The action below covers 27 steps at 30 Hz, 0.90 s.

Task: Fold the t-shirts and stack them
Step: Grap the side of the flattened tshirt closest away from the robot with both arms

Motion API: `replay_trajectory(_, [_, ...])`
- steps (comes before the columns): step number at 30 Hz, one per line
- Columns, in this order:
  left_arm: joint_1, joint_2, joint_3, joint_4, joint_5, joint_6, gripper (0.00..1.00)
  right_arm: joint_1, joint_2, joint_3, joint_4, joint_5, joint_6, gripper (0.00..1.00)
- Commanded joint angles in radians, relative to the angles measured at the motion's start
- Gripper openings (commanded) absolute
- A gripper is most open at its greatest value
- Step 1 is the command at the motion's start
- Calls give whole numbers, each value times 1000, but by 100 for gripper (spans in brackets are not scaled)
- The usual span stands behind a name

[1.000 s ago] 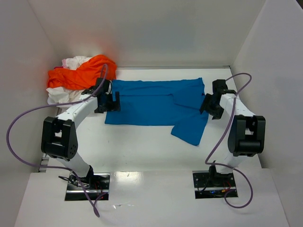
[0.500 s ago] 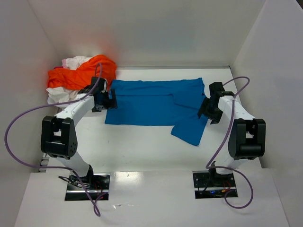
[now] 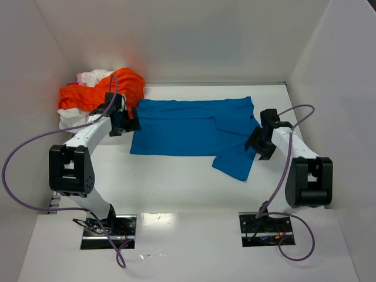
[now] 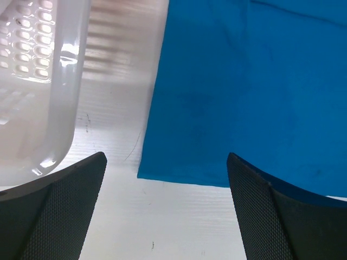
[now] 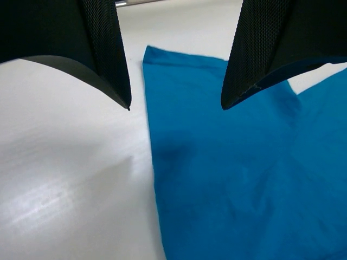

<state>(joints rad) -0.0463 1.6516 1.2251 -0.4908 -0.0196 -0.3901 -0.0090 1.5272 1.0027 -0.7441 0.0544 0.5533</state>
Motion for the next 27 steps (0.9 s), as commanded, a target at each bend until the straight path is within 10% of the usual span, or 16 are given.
replay_trajectory(1, [3, 4, 43, 29, 41, 22, 99, 18, -151, -41, 78, 10, 129, 73])
replay_trajectory(27, [22, 4, 16, 57, 61, 40, 99, 18, -242, -355, 285, 41, 366, 73])
